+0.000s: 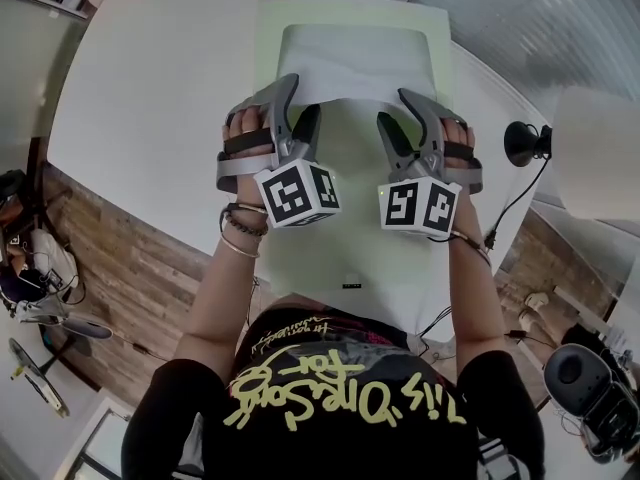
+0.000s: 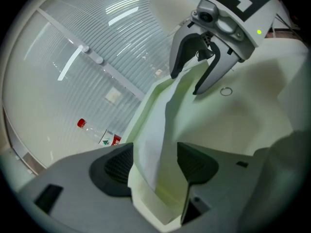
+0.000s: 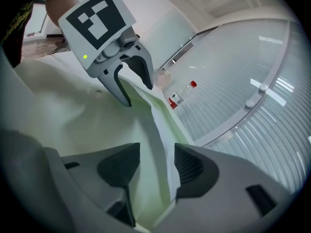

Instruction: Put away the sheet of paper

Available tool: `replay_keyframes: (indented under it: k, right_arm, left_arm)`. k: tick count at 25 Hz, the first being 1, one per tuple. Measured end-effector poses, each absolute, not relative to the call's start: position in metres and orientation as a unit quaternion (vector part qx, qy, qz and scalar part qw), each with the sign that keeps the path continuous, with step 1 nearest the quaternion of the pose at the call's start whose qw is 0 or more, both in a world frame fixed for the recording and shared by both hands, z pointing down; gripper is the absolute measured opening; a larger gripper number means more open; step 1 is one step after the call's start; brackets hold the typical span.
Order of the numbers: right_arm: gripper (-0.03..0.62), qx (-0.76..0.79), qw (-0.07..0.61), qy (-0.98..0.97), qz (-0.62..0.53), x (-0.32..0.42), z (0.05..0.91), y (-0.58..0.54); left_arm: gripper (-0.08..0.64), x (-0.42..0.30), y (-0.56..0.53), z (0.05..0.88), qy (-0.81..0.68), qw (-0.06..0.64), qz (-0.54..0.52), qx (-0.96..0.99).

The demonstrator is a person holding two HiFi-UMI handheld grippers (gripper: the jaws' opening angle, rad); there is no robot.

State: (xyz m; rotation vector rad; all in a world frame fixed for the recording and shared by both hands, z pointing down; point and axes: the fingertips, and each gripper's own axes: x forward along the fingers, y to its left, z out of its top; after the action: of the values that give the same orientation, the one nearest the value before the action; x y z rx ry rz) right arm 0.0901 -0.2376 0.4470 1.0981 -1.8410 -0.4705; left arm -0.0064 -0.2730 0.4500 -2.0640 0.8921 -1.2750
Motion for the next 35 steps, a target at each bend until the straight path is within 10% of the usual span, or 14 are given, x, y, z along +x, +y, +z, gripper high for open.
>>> replay_keyframes:
  k: [35]
  right_arm:
    - [0.209, 0.477, 0.449, -0.738, -0.163, 0.076, 0.444, -0.180]
  left_arm:
    - [0.275, -0.022, -0.218, 0.435, 0.359, 0.256, -0.450, -0.777]
